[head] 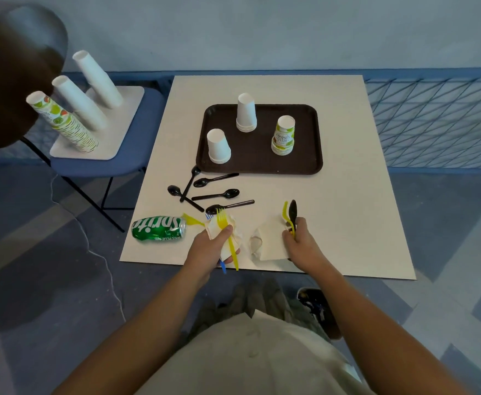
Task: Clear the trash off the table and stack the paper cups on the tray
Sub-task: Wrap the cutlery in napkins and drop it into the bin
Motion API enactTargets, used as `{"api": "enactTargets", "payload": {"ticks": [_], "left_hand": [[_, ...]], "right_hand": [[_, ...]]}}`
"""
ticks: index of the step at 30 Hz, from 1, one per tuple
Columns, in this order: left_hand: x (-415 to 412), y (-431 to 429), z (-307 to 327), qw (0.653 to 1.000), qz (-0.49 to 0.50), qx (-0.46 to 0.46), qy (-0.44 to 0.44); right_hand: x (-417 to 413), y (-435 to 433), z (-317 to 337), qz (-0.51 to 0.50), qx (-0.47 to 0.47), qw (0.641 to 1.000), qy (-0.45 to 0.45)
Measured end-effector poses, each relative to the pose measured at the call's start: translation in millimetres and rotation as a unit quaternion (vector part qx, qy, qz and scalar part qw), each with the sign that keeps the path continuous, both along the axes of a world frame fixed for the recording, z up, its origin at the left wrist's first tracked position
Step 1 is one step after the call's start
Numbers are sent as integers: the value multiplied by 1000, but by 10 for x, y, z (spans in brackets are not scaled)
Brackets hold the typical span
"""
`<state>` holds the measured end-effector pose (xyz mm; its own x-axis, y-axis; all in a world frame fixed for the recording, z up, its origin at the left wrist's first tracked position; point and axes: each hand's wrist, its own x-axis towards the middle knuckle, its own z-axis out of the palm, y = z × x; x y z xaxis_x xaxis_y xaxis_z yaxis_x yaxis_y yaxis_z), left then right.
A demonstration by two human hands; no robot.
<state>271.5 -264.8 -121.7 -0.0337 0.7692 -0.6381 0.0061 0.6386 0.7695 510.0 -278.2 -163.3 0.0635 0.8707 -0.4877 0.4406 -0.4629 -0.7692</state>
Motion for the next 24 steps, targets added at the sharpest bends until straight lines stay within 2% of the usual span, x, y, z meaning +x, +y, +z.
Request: {"api": "enactTargets", "payload": {"ticks": [9,13,16,24], "left_hand": [[923,-703,-13,1000,-2,18,20],[1635,-1192,-148,998,59,-2,-32],[2200,-1626,-240,996,69,-22,-45],[2796,-2413,-434,997,-28,-31,66]], "right_hand": [[951,-664,-22,16,3,999,-49],[1607,-1211,-39,-7,-10,999,-30],[2165,-1730,-102,-22,-32,999,-34],[2940,-2654,-516,-28,-126,985,-113]]}}
